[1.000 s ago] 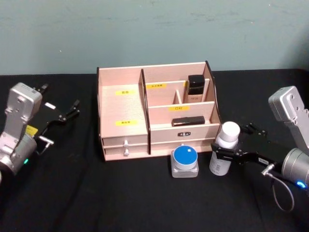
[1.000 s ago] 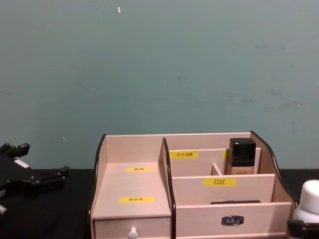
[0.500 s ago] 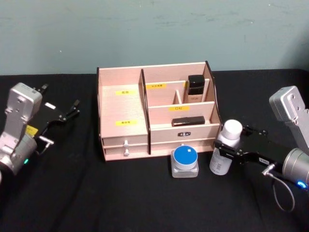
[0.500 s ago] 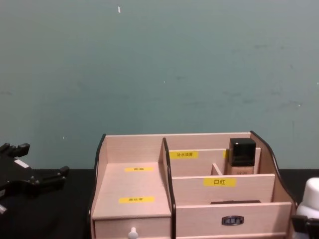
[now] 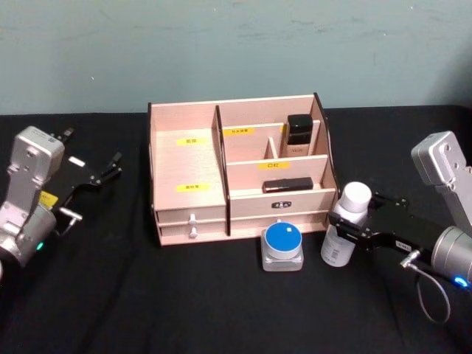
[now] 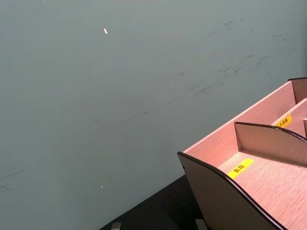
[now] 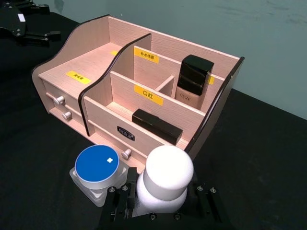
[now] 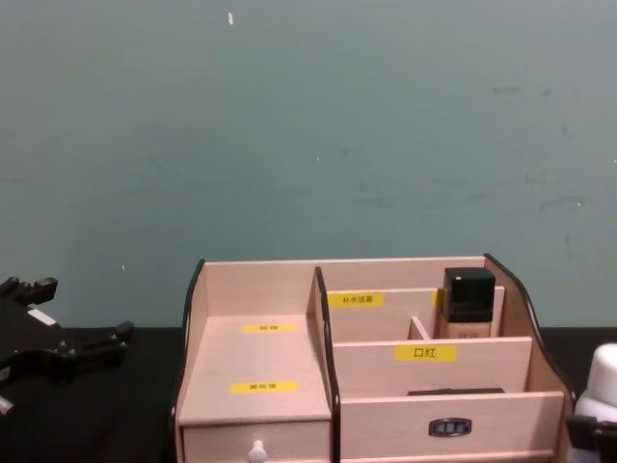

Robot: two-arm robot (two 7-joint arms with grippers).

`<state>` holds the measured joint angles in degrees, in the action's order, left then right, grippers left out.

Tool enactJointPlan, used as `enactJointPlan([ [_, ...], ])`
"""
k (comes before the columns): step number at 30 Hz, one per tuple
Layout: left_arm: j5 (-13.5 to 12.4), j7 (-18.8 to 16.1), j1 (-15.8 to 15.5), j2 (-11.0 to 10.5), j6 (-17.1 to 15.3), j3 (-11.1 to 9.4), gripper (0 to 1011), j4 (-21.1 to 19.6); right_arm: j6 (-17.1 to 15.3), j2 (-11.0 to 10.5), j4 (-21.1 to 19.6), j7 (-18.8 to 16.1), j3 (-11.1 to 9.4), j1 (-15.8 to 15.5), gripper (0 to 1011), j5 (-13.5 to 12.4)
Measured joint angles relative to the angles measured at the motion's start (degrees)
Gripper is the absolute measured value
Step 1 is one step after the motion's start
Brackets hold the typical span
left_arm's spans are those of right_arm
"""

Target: Pick up the facial cleanser and watermelon frost from the table and place them into the tiered storage box.

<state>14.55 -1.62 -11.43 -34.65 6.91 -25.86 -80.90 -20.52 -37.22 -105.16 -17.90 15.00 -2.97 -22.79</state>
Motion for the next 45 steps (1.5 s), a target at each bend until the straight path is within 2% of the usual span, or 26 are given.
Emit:
enactJointPlan([
  [13, 0.0, 0.0, 0.0, 0.0, 0.0, 0.0, 1002, 0.0, -0.3, 0.7, -0.2, -0.6, -0.5, -0.3, 605, 0.1],
  [23, 0.0, 0.0, 0.0, 0.0, 0.0, 0.0, 1001, 0.0, -0.3, 0.1, -3.1, -1.3, -1.3, -0.9, 605, 0.9],
  [30, 0.0, 0.0, 0.0, 0.0, 0.0, 0.0, 1001, 0.0, -0.5, -0.1, -5.9, -1.6, -2.0, -0.1, 606, 0.9],
  [37, 0.0, 0.0, 0.0, 0.0, 0.0, 0.0, 1001, 0.0, -1.7, 0.5, -8.3, -1.8, -1.7, 2.5, 605, 0.8],
  [45, 0.0, 0.0, 0.0, 0.0, 0.0, 0.0, 1001, 0.0, -2.8, 3.2, -8.2, -1.1, 0.9, 7.8, 605, 1.5],
])
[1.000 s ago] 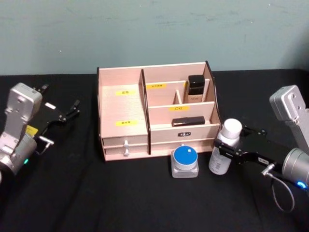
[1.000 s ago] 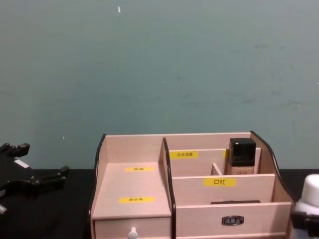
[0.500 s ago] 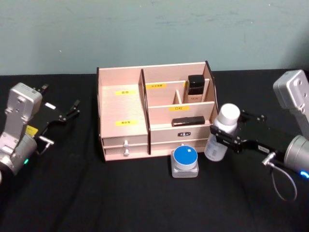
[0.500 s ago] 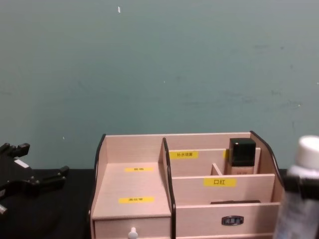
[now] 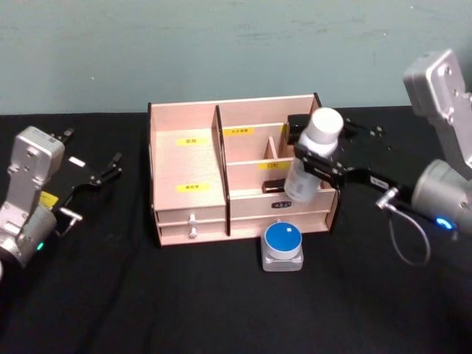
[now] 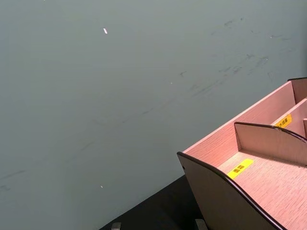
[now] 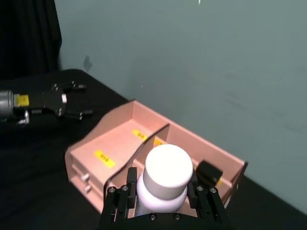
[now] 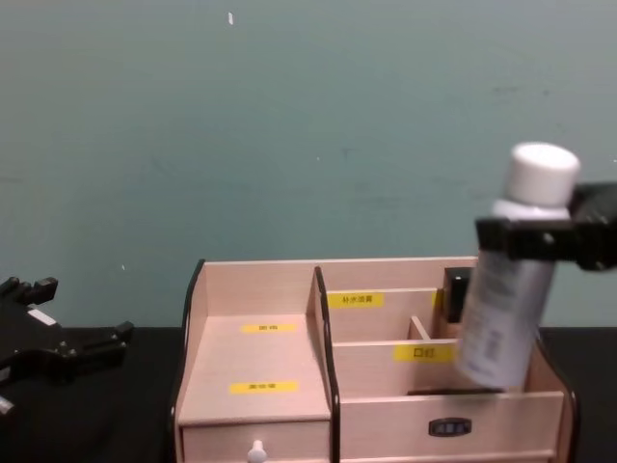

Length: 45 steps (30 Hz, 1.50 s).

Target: Pick up the facial cleanser and watermelon frost from the table and place them into the tiered storage box.

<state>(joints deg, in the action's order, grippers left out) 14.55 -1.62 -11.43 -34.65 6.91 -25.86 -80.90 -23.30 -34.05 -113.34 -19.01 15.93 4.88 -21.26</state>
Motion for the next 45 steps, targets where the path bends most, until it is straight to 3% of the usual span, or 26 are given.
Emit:
enactJointPlan([
  [8, 0.0, 0.0, 0.0, 0.0, 0.0, 0.0, 1001, 0.0, -0.7, 4.0, 4.5, 0.8, 3.5, 6.6, 605, 2.4],
  [16, 0.0, 0.0, 0.0, 0.0, 0.0, 0.0, 1001, 0.0, -0.3, 8.6, 12.0, 0.6, 6.6, 13.4, 605, 5.1],
  [21, 0.0, 0.0, 0.0, 0.0, 0.0, 0.0, 1001, 0.0, 0.1, 10.4, 15.1, 0.2, 7.6, 15.7, 605, 6.5],
  [33, 0.0, 0.0, 0.0, 0.0, 0.0, 0.0, 1001, 0.0, 0.9, 13.8, 20.7, -0.8, 9.1, 19.1, 606, 8.6],
  [45, 0.0, 0.0, 0.0, 0.0, 0.0, 0.0, 1001, 0.0, 1.2, 15.6, 24.3, -1.3, 9.6, 20.0, 605, 9.7],
])
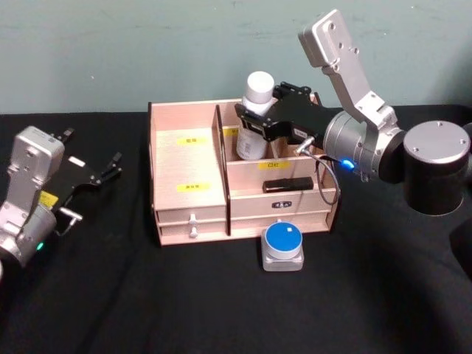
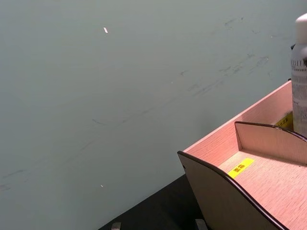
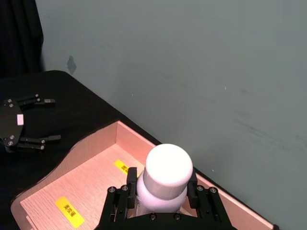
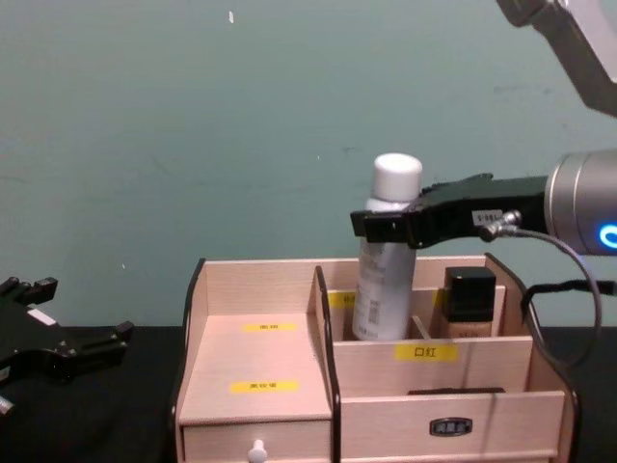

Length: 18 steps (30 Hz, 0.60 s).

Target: Pick up the facial cleanser and watermelon frost from the table and place them into the tiered storage box.

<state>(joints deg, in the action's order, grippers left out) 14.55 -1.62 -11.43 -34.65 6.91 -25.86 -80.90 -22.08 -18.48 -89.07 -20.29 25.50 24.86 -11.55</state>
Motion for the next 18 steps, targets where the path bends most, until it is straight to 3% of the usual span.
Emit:
enactJointPlan([
  [18, 0.0, 0.0, 0.0, 0.0, 0.0, 0.0, 1001, 0.0, -0.3, 0.5, 3.8, -1.6, 0.4, -0.1, 605, 0.3],
])
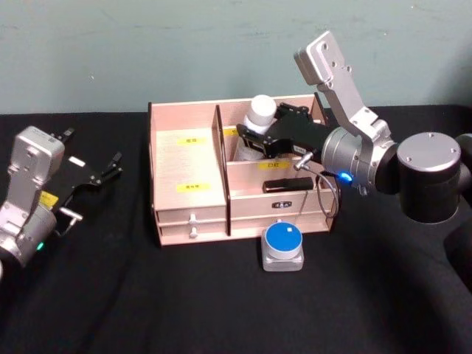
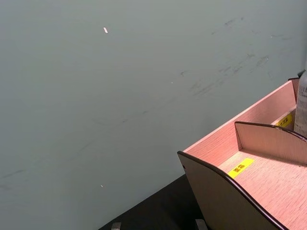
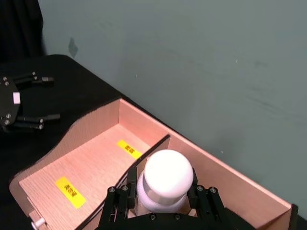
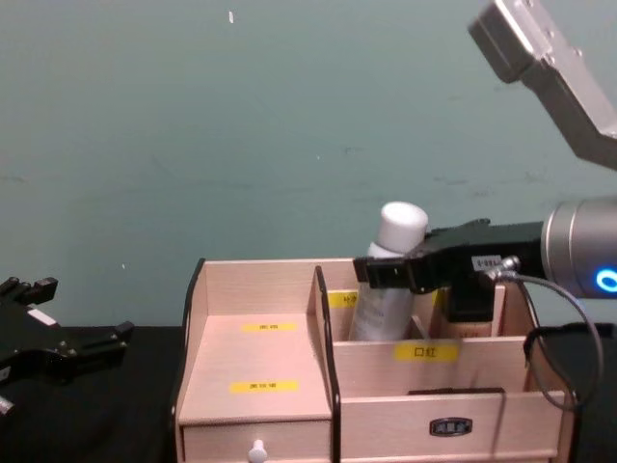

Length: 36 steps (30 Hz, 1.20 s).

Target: Pick up the facial cleanser and watermelon frost from the table and place them into the tiered storage box.

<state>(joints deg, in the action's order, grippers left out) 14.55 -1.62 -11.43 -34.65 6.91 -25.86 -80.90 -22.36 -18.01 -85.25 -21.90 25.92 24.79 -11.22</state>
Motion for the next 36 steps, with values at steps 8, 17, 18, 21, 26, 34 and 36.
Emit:
enactJointPlan([
  [8, 0.0, 0.0, 0.0, 0.0, 0.0, 0.0, 1001, 0.0, -0.5, 0.0, 0.8, -0.1, 0.3, 0.2, 605, 0.4],
  [17, 0.0, 0.0, 0.0, 0.0, 0.0, 0.0, 1001, 0.0, -0.5, 0.0, 0.6, -0.1, 0.3, 0.2, 665, 0.3],
  [18, 0.0, 0.0, 0.0, 0.0, 0.0, 0.0, 1001, 0.0, -0.5, 0.0, 0.6, -0.1, 0.3, 0.2, 684, 0.3],
  [21, 0.0, 0.0, 0.0, 0.0, 0.0, 0.0, 1001, 0.0, -0.5, 0.0, 0.5, -0.1, 0.3, 0.2, 776, 0.3],
  [26, 0.0, 0.0, 0.0, 0.0, 0.0, 0.0, 1001, 0.0, -0.3, 0.0, 0.4, -0.1, 0.0, 0.1, 918, 0.2],
  [34, 0.0, 0.0, 0.0, 0.0, 0.0, 0.0, 1001, 0.0, 0.1, -0.6, -2.8, 0.5, -1.6, -1.2, 1002, -0.3],
  [36, 0.0, 0.0, 0.0, 0.0, 0.0, 0.0, 1001, 0.0, -0.6, -1.4, -5.0, 0.6, -2.0, -2.2, 1002, -0.5],
])
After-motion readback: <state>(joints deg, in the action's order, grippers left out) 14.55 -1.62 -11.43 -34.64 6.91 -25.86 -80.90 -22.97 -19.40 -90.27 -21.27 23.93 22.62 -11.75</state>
